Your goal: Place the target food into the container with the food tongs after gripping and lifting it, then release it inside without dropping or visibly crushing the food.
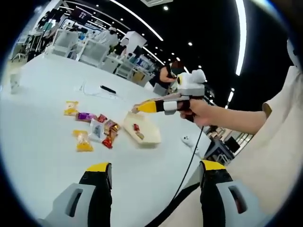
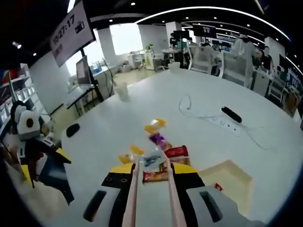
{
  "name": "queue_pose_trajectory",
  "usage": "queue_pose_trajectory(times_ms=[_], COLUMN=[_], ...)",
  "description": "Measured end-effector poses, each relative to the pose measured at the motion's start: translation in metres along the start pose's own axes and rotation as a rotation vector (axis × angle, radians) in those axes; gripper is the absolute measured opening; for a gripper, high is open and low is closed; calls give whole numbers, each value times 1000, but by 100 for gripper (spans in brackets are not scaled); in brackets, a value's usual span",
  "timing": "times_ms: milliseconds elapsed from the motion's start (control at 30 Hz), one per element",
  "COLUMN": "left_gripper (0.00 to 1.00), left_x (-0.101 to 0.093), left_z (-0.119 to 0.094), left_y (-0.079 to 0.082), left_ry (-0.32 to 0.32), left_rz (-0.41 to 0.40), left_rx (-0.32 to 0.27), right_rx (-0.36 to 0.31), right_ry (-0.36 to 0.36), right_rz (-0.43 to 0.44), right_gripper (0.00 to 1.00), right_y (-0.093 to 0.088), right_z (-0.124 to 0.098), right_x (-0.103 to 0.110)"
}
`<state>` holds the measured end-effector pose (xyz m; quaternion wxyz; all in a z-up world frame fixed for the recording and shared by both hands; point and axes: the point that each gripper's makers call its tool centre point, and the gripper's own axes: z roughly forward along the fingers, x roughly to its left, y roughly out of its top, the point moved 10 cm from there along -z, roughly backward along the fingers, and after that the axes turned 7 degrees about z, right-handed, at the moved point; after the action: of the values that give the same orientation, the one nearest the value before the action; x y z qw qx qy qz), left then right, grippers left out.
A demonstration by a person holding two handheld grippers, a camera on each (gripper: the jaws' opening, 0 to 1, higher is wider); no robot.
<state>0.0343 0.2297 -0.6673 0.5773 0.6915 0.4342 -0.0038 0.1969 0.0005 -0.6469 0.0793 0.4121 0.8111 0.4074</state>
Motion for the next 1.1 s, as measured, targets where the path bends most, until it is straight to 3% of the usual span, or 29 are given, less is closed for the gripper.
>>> queue_pose_trajectory(times_ms=[433, 1100], left_gripper=[75, 73], left_x=[-4, 7], left_z=[-9, -28], left_y=[-18, -23], left_ry=[20, 69], left_rz=[-40, -71], left_rx=[-12, -42], right_rx=[38, 109], right_ry=[13, 23], right_rz=[-43, -129], right_gripper=[29, 29], right_y=[-2, 3], right_z=[6, 27], right_x=[9, 8])
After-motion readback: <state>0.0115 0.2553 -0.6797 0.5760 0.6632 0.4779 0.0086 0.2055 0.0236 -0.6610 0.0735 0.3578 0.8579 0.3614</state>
